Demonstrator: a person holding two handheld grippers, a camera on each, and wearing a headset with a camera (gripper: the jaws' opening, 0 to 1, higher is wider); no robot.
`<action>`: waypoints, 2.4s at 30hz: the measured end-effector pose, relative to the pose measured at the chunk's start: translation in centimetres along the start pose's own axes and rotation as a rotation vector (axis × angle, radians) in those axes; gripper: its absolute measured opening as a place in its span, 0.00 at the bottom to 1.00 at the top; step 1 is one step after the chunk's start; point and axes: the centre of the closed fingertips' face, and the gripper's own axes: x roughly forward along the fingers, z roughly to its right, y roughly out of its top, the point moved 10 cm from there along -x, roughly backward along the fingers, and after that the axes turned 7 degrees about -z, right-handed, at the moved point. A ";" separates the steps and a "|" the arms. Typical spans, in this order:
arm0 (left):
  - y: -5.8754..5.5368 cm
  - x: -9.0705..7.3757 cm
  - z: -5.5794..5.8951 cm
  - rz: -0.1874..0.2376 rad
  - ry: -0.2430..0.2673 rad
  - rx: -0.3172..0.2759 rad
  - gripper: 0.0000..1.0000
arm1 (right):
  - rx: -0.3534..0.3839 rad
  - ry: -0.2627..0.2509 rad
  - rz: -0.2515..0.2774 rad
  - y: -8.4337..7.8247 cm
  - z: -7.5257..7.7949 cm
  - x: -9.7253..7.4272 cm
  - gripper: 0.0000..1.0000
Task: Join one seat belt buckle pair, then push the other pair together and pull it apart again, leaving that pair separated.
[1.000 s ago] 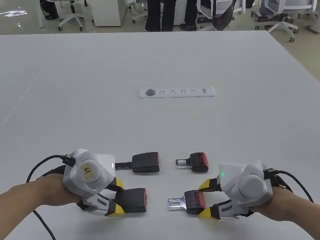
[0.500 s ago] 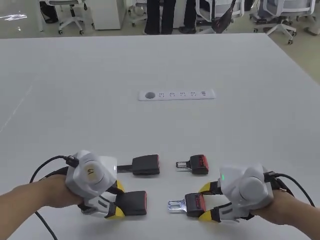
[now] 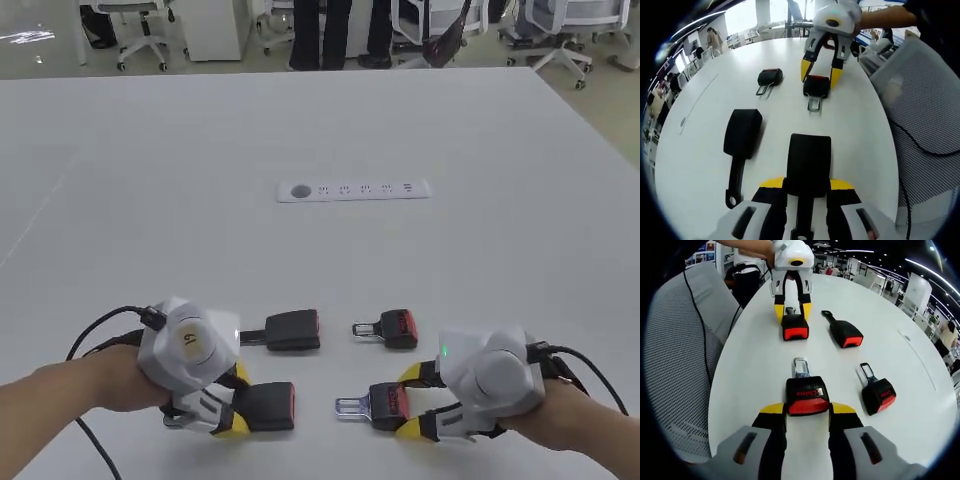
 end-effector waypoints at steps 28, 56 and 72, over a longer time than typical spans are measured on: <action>0.2 0.4 -0.4 -0.056 -0.019 0.019 0.30 | -0.020 0.008 0.016 1.9 -0.5 1.0 0.30; 0.1 0.3 -0.4 -0.062 -0.037 0.006 0.30 | -0.027 0.014 0.038 4.0 -0.8 2.7 0.30; 0.1 0.4 -0.4 -0.067 -0.037 0.016 0.30 | -0.037 0.008 0.044 4.8 -1.0 3.5 0.30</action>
